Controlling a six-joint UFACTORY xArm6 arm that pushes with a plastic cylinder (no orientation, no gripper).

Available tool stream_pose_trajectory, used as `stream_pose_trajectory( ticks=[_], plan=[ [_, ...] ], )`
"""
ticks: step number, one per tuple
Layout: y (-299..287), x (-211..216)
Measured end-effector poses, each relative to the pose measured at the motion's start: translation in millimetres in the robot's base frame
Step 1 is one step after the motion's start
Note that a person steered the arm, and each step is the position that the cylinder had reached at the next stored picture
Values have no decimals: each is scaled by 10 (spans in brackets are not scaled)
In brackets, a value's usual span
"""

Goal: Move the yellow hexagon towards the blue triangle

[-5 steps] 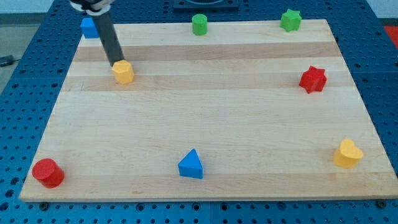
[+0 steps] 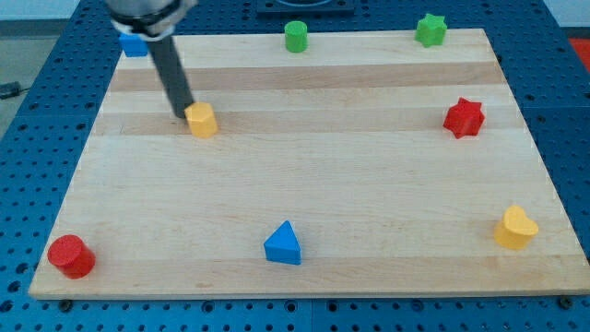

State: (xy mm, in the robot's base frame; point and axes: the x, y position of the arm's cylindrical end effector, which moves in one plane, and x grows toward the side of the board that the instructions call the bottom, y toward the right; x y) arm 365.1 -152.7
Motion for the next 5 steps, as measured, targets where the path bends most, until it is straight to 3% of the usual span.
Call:
stream_pose_trajectory(
  ticks=[2, 5],
  plan=[
    [428, 270],
    [431, 726]
  ],
)
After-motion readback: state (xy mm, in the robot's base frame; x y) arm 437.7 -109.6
